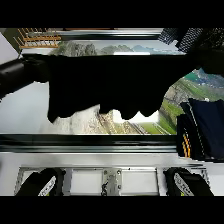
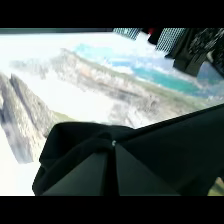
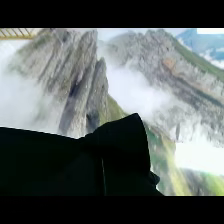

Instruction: Fold the clothes and pants, and hang the long-sleeved shirts on hangers.

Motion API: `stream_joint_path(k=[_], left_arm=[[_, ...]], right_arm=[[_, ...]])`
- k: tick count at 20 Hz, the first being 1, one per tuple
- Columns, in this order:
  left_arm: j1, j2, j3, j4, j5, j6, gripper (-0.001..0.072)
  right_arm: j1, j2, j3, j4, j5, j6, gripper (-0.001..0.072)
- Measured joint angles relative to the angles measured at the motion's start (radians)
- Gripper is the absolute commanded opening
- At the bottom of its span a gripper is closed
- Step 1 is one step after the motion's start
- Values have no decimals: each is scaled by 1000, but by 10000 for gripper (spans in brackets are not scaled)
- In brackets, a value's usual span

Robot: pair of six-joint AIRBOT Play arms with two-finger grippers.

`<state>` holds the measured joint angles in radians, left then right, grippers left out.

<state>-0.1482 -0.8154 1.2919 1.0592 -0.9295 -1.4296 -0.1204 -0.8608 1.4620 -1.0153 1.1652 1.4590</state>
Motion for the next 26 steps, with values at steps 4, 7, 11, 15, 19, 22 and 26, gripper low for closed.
stream_joint_path(k=[4,7,11,15,19,22,26], left_arm=[[-26,-97,-54,34,-20,0,5],[-72,-137,-119,48,-134,0,9],[-173,-153,-280,51,-292,-11,718],[-205,-179,-347,60,-277,-25,718],[-115,-319,-240,84,-173,-30,718],[-9,-498,-127,90,-108,-48,718],[106,-732,-41,66,-78,-106,717]], right_arm=[[1,-10,-158,-50,-21,0,10],[1,-1,-289,-80,-19,0,10],[0,5,-421,-90,-12,0,11],[0,0,-473,-89,-12,0,11],[0,-3,-487,-89,-10,0,11],[0,-3,-490,-89,-10,0,11],[0,-3,-491,-89,-10,0,12]])
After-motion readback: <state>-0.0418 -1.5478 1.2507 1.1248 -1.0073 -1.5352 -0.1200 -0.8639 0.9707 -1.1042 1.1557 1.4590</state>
